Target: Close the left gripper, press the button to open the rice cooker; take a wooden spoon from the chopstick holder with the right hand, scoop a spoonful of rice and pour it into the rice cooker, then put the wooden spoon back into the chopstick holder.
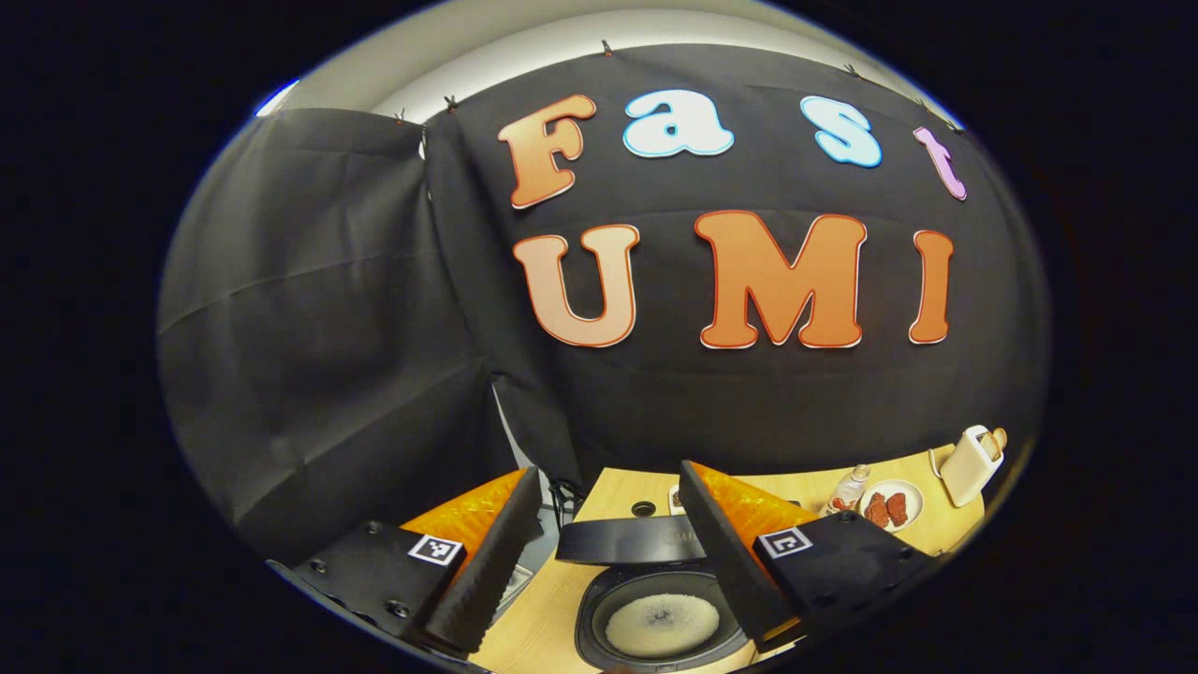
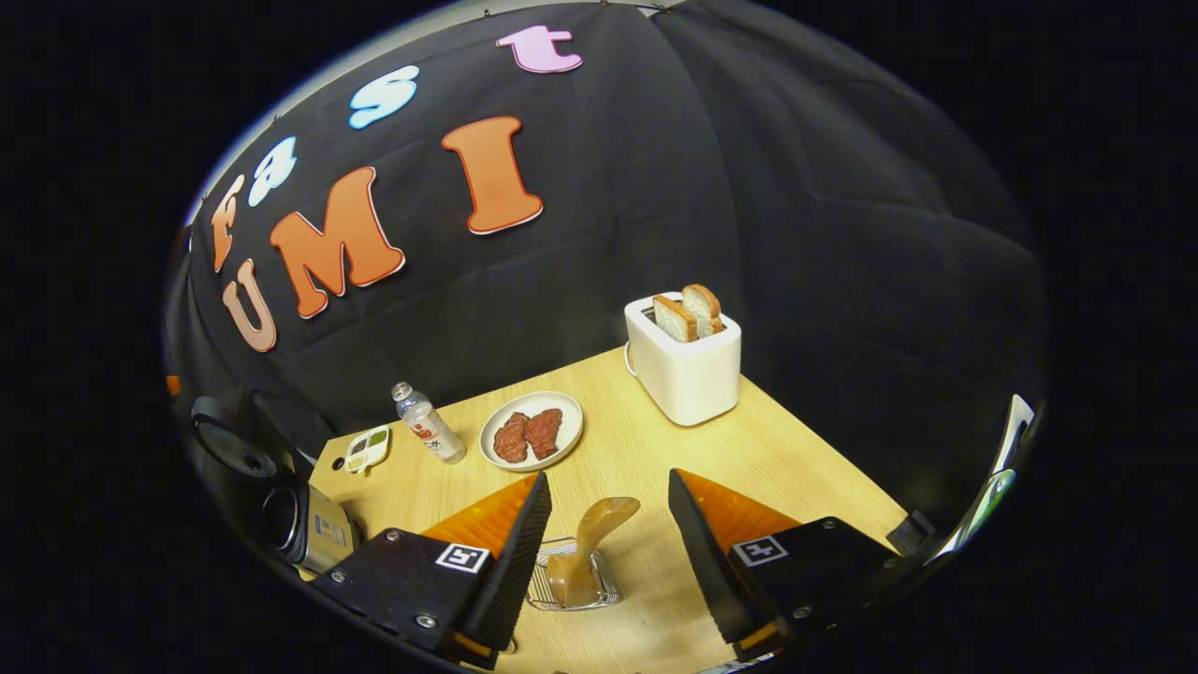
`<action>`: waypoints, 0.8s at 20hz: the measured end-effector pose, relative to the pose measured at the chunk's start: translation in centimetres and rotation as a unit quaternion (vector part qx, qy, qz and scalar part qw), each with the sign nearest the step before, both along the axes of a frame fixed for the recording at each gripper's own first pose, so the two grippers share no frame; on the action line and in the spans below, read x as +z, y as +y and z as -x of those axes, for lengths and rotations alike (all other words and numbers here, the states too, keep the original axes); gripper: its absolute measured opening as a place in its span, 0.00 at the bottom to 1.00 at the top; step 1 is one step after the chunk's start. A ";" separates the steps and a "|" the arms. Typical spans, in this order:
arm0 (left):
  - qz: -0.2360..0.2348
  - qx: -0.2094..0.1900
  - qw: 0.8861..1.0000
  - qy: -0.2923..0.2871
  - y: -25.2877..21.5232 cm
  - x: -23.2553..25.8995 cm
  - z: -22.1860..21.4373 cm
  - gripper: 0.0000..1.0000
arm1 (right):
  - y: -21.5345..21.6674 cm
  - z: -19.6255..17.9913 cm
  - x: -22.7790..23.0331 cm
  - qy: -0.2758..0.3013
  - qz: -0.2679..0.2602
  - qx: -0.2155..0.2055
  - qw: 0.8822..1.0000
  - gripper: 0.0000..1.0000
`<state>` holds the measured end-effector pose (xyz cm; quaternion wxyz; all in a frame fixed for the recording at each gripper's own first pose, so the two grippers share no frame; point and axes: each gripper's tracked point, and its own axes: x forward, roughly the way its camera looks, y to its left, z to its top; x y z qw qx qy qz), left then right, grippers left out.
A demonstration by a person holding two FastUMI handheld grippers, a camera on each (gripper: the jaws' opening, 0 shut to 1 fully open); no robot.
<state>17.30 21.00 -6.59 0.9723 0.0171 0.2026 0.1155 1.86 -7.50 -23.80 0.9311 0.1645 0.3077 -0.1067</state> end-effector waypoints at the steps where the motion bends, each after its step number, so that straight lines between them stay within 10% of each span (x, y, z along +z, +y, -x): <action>1: 0.014 -0.007 1.000 0.007 -0.4 -0.7 -1.1 0.99 | 0.3 0.1 0.5 -0.003 0.003 0.001 1.000 0.79; 16: 0.115 -0.029 0.973 0.198 -3.1 -12.2 -0.3 0.98 | 0.7 0.6 4.3 -0.042 0.077 0.023 0.996 0.80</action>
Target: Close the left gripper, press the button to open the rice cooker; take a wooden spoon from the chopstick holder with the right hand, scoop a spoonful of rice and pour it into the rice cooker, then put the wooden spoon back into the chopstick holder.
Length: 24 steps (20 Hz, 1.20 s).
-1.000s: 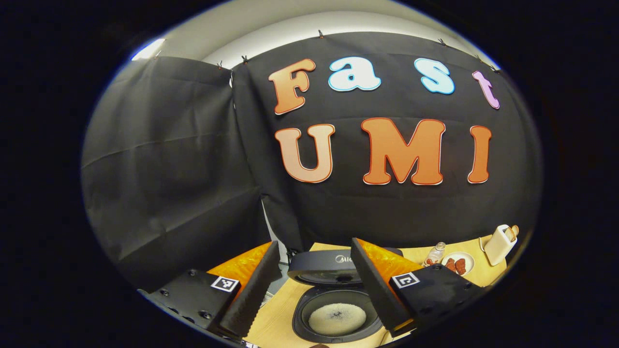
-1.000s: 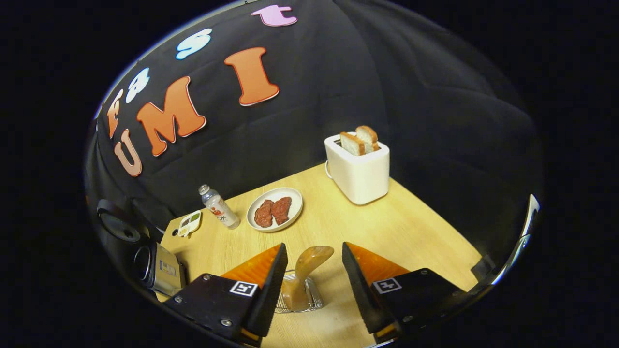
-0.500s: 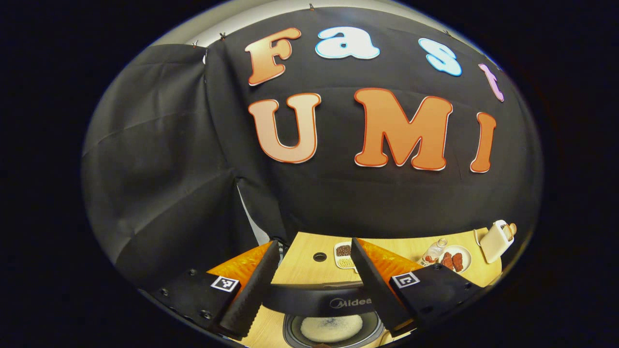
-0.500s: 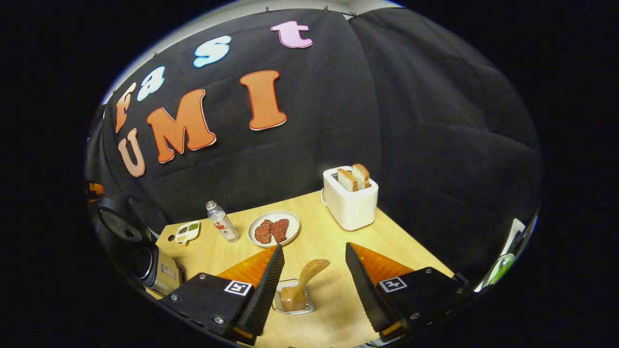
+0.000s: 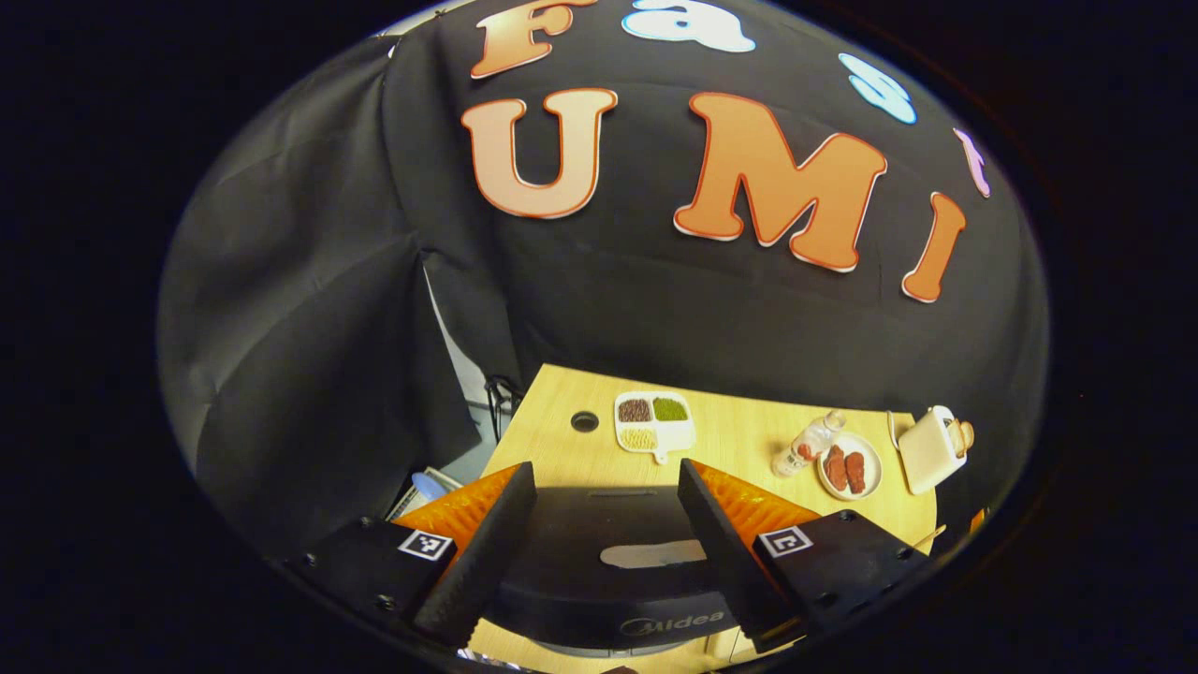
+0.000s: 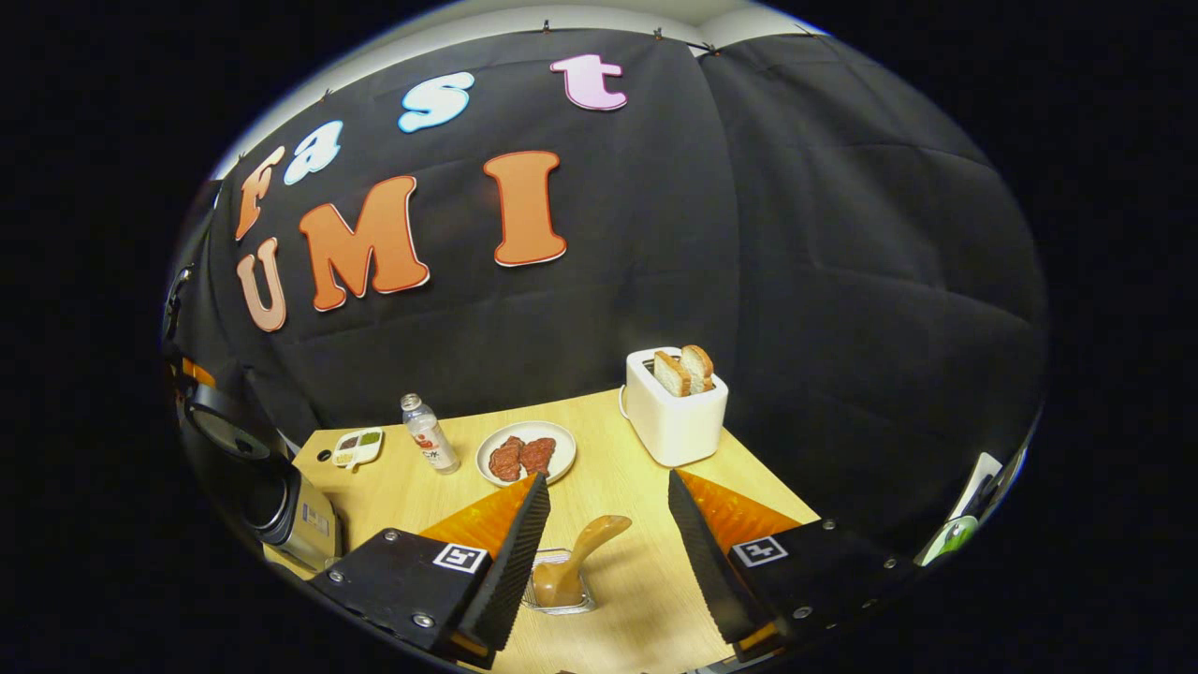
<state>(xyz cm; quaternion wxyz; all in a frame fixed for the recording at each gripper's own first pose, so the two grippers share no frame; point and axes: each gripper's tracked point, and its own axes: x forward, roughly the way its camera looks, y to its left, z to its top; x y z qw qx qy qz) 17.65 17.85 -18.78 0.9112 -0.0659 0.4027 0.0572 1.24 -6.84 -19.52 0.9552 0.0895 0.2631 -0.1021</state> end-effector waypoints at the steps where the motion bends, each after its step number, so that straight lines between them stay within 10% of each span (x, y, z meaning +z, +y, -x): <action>1: 0.010 -0.003 1.000 0.022 -0.5 -0.9 1.0 1.00 | 0.3 -0.2 -0.2 0.001 -0.002 0.005 1.000 0.80; 12: 0.024 0.047 0.969 0.240 -1.8 -13.2 9.9 0.97 | 2.9 -1.2 -1.7 0.010 -0.018 0.039 0.999 0.81; 24: 0.024 0.032 0.961 0.275 -2.0 -14.1 9.0 0.99 | 6.8 -2.6 -1.9 0.009 -0.009 0.080 0.997 0.80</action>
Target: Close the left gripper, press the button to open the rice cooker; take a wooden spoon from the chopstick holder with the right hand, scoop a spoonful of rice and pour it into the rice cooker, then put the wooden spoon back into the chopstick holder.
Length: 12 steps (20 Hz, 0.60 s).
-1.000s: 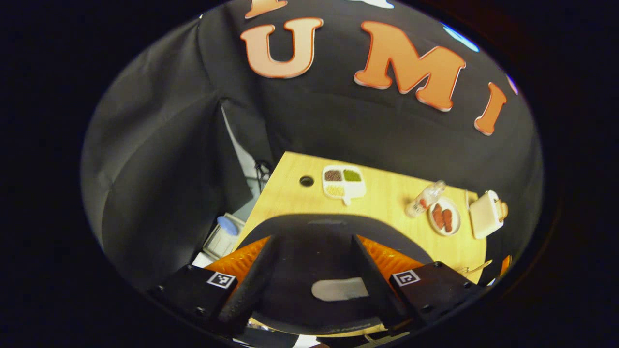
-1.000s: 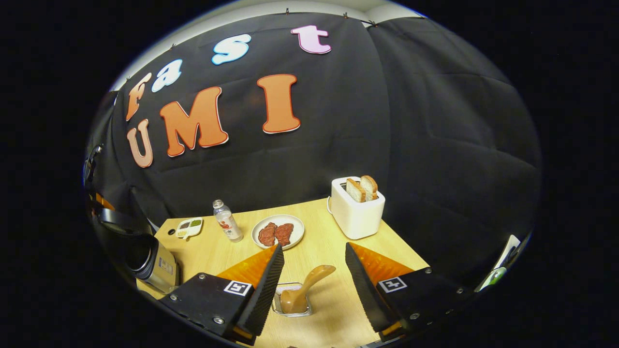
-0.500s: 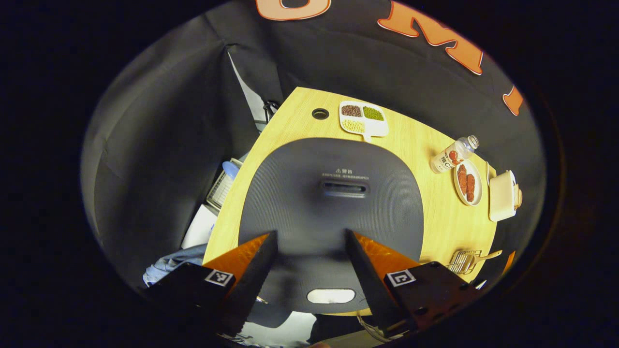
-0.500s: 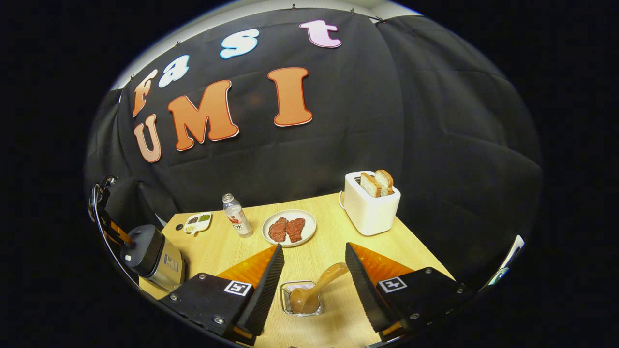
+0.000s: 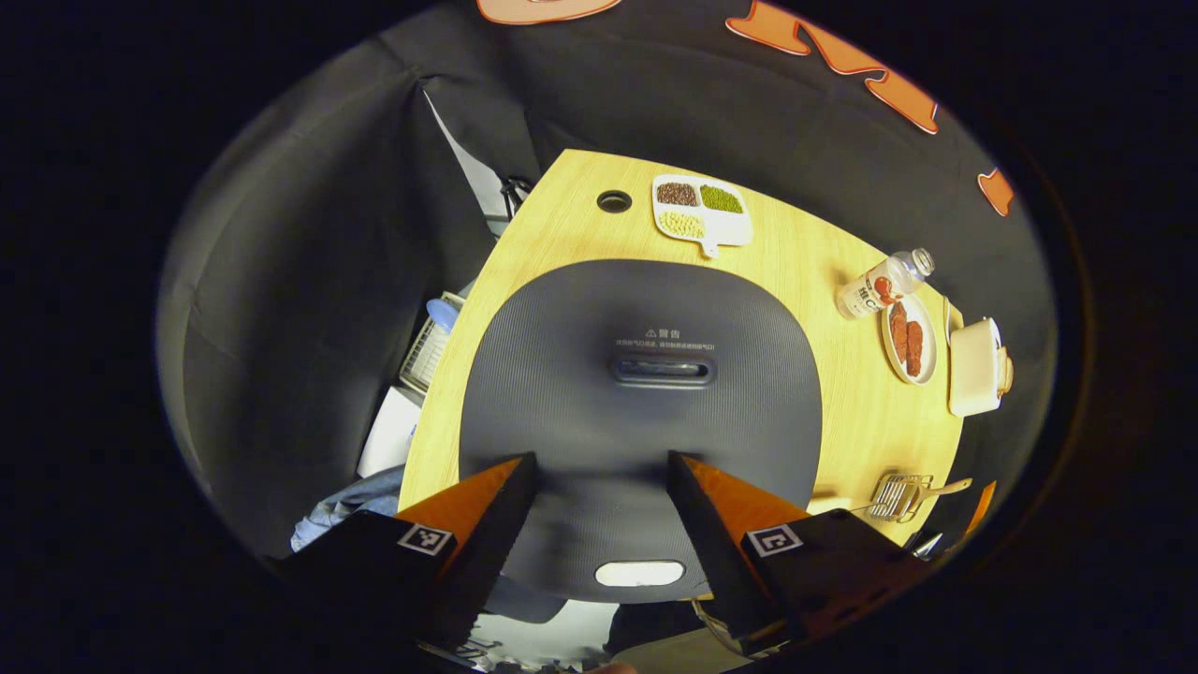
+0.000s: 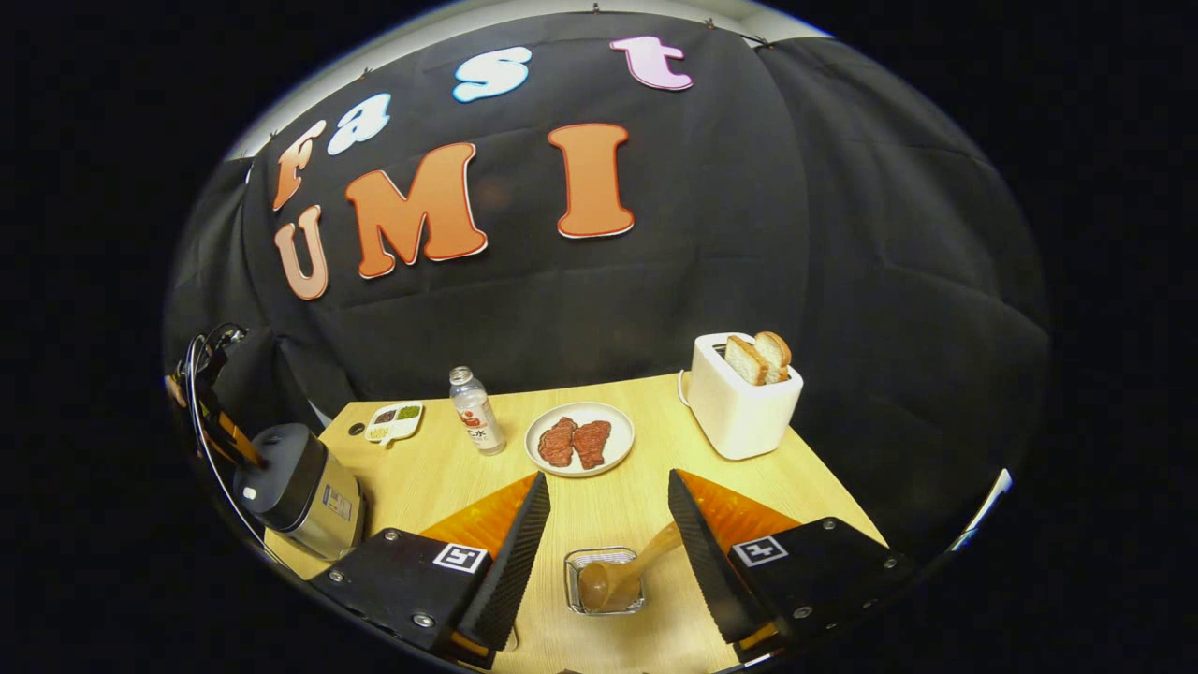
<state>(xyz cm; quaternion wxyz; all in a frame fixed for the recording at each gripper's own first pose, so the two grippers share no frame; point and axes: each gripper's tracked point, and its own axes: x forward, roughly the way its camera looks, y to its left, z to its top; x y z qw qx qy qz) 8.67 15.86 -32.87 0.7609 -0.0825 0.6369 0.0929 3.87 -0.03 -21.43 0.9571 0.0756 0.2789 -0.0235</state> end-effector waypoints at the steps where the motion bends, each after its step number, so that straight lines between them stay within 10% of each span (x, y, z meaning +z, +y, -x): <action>1: -0.004 -0.001 1.000 -0.013 0.0 0.3 0.0 0.98 | 0.5 0.0 0.1 -0.002 -0.001 0.007 1.000 0.80; 7: 0.011 0.023 0.999 -0.045 -0.9 1.4 2.3 0.96 | 2.7 -1.4 2.8 -0.030 -0.003 0.046 0.998 0.81; 12: -0.006 -0.009 0.975 -0.222 -5.0 8.3 -0.2 0.97 | 5.0 -2.8 7.2 -0.087 -0.001 0.072 0.994 0.80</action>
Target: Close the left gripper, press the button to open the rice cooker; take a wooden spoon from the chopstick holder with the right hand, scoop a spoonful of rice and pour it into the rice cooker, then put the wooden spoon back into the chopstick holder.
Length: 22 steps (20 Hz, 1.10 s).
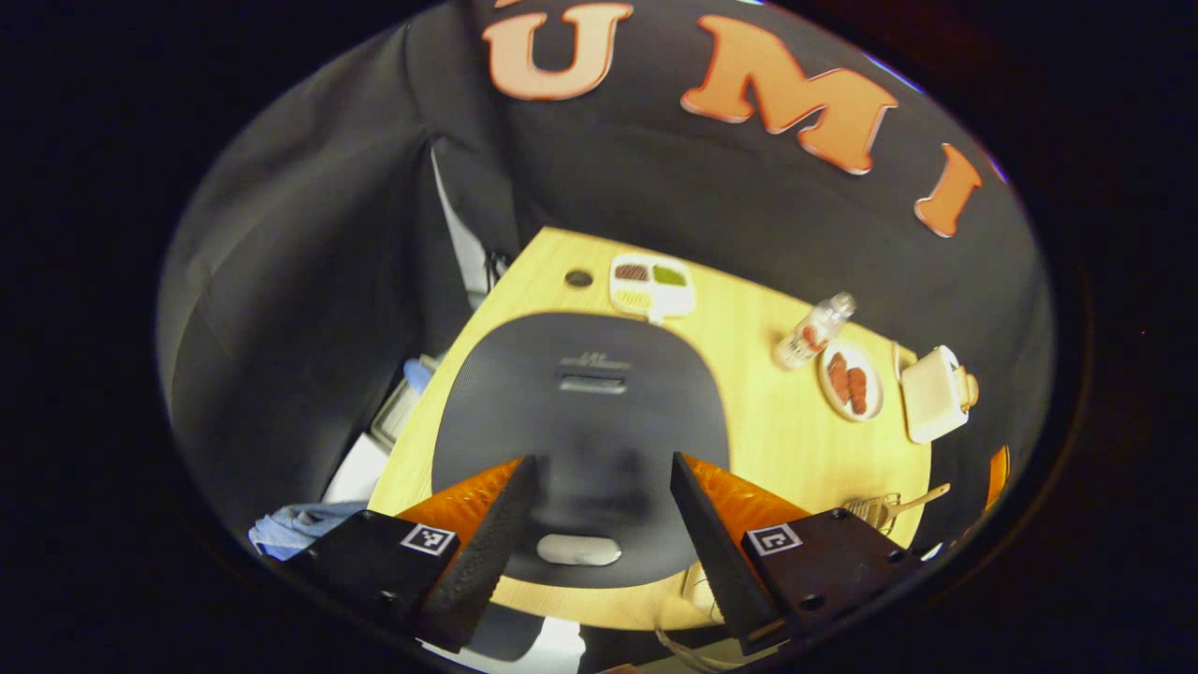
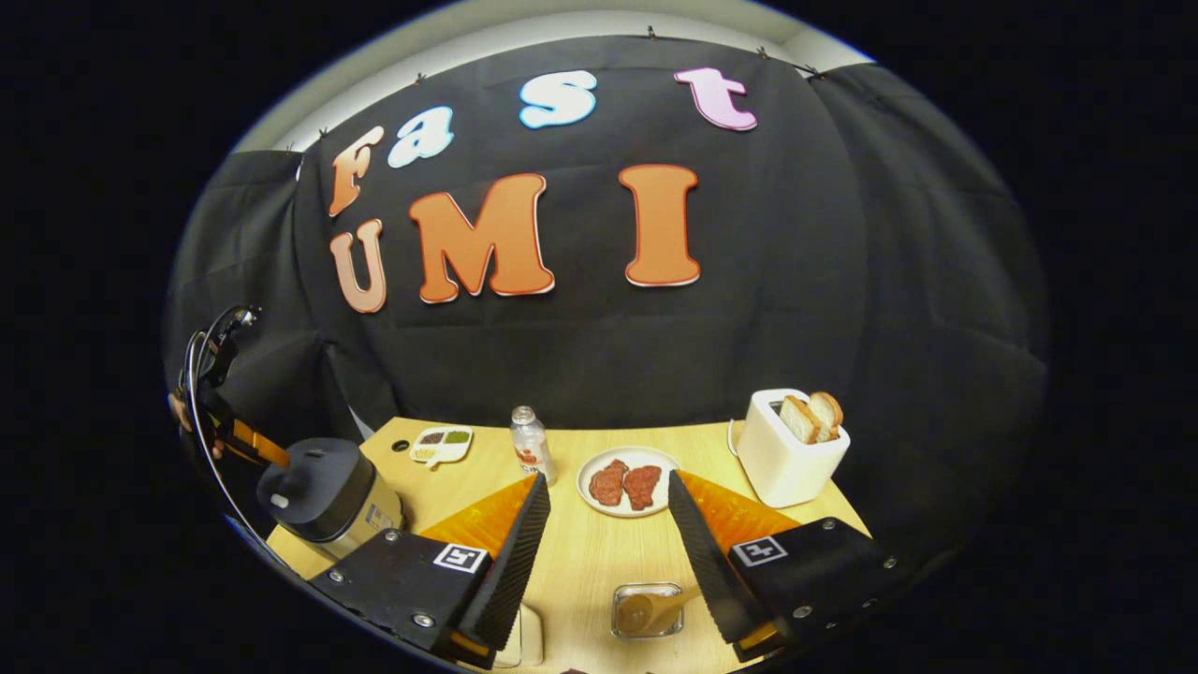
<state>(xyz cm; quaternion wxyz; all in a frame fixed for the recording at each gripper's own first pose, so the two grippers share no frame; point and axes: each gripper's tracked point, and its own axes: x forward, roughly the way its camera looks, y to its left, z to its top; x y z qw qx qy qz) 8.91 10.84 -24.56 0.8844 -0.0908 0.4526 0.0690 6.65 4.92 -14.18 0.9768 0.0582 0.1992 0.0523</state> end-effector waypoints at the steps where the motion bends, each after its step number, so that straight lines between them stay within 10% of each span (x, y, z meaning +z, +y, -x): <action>1: -0.010 -0.008 0.999 -0.039 -1.2 1.3 -0.1 0.96 | 0.5 -0.2 0.8 -0.015 0.000 0.007 1.000 0.80; 12: -0.101 -0.067 0.939 -0.322 -9.4 15.1 1.4 0.98 | 2.0 -0.2 7.7 -0.134 -0.011 0.029 0.990 0.80; 18: -0.106 -0.091 0.898 -0.417 -12.4 18.8 2.7 0.96 | 2.0 0.5 9.7 -0.177 -0.017 0.037 0.983 0.80; 22: -0.105 -0.093 0.890 -0.434 -13.4 18.7 3.3 0.98 | 3.1 1.0 10.4 -0.193 -0.020 0.051 0.980 0.80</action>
